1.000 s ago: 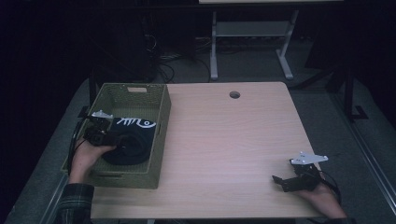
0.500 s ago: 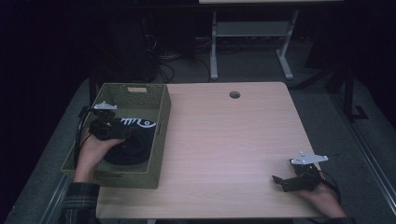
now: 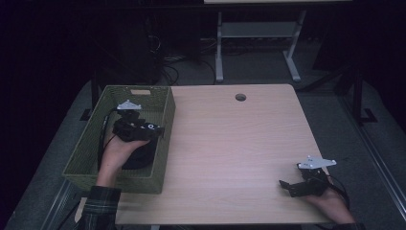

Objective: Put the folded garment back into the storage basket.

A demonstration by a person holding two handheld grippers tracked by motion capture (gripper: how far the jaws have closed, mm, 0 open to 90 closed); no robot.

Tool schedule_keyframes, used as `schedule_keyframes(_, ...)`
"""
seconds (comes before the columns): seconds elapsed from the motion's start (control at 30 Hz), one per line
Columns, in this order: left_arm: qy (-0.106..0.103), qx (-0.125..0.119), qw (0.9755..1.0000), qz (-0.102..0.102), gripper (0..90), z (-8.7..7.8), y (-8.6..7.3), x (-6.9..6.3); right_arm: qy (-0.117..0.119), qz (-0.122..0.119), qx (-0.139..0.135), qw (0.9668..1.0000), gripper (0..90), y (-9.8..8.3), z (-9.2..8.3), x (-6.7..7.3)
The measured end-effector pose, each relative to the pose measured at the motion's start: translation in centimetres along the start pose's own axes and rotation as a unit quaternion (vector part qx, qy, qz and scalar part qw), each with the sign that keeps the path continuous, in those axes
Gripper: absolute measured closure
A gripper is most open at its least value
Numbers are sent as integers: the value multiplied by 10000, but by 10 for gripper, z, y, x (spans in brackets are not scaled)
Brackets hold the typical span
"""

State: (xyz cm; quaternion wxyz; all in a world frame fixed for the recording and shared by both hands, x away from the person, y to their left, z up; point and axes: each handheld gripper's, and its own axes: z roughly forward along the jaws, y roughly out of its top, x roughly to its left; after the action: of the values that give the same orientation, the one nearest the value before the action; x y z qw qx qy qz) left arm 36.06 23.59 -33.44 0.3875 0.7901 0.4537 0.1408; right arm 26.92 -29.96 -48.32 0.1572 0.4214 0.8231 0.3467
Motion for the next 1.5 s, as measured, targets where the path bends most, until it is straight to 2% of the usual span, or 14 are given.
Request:
schedule_keyframes(0.1, -133, -39, 9999, 91, 146, 9, 5, -17, 0, -1, 1, 10000, 19, 0, 0, 0)
schedule_keyframes(0.13, -133, -39, 9999, 91, 146, 9, 5, -17, 0, -1, 1, 10000, 19, 0, 0, 0)
schedule_keyframes(0.17, -208, -51, 9996, 160, 146, 14, 7, -26, 0, -1, 1, 10000, 19, 0, 0, 0)
schedule_keyframes(0.27, -351, -53, 9990, 254, 146, 22, 11, -39, 1, -1, 1, 10000, 19, 0, 0, 0)
schedule_keyframes(0.33, -371, -47, 9989, 279, 146, 24, 11, -43, 1, -3, 2, 10000, 19, 0, 0, 0)
schedule_keyframes(0.5, -566, -44, 9976, 404, 146, 39, 13, -66, 2, -13, 6, 10000, 19, 0, 0, 0)
schedule_keyframes(0.7, -675, 29, 9963, 530, 146, 54, 9, -84, 1, 1, 2, 10000, 19, 0, 0, 0)
schedule_keyframes(0.9, -745, 127, 9948, 682, 146, 74, -6, -105, 1, 0, 1, 10000, 19, 0, 0, 0)
schedule_keyframes(1.2, -785, 307, 9921, 928, 146, 92, -31, -118, 2, -12, 5, 10000, 19, 0, 0, 0)
schedule_keyframes(1.33, -842, 378, 9894, 1121, 146, 97, -40, -120, 1, -1, 1, 10000, 19, 0, 0, 0)
schedule_keyframes(1.4, -841, 375, 9896, 1108, 146, 98, -43, -122, 1, -13, 6, 10000, 19, 0, 0, 0)
schedule_keyframes(1.47, -874, 399, 9884, 1172, 146, 102, -49, -123, 1, -14, 6, 10000, 19, 0, 0, 0)
schedule_keyframes(1.5, -878, 426, 9871, 1267, 146, 104, -54, -122, 1, -14, 5, 10000, 19, 0, 0, 0)
